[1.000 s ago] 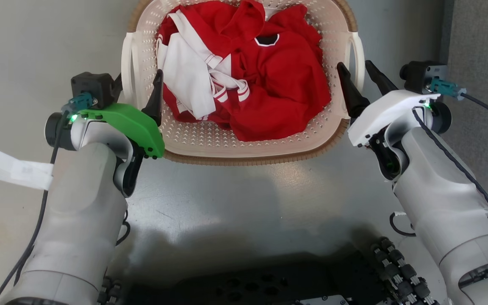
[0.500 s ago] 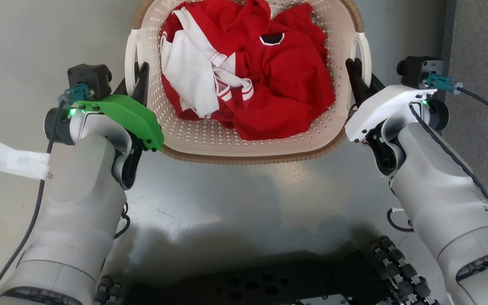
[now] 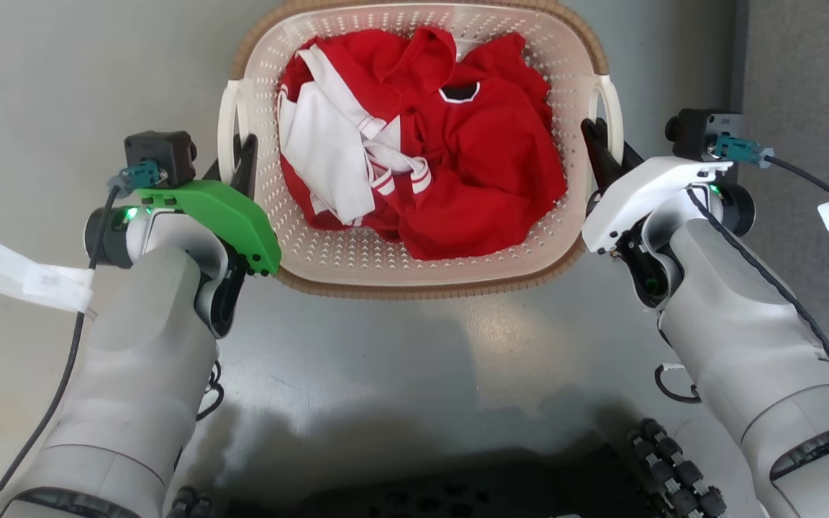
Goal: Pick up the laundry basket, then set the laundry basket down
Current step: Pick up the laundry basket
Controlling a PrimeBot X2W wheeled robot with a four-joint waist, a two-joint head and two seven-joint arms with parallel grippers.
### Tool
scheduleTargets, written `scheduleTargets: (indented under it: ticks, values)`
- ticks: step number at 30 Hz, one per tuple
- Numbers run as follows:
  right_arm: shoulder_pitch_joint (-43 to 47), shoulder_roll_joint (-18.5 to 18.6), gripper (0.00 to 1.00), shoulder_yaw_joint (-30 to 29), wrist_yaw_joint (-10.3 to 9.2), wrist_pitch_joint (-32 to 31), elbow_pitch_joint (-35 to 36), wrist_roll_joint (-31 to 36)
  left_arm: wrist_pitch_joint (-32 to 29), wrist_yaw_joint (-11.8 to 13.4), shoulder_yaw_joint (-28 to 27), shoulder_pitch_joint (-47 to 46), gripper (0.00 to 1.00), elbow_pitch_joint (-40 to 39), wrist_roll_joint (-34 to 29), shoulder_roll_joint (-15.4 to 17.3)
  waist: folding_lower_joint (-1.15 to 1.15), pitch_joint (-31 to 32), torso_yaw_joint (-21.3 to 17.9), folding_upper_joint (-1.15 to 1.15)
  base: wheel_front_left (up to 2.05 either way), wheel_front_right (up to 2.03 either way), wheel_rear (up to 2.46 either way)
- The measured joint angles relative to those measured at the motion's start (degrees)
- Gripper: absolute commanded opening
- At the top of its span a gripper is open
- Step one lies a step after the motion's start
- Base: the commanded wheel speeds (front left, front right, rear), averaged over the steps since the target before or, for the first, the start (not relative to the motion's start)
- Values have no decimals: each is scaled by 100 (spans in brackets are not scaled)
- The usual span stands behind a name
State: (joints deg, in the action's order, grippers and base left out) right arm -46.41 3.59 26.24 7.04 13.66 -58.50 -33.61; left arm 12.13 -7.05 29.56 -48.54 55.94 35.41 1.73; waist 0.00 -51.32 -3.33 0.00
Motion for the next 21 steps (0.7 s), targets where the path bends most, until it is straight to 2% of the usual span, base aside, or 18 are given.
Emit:
scheduleTargets:
  ticks: [8,21]
  values:
    - [24,-14,0,202,0,-22,-199,-230,-112,0,149,78,0,210,353,-22,0,483,-25,0,0,0,0]
    - [214,-16,0,567,-1,-441,-357,-590,-392,-1,354,358,0,389,773,-33,-1,1444,-41,0,0,0,0]
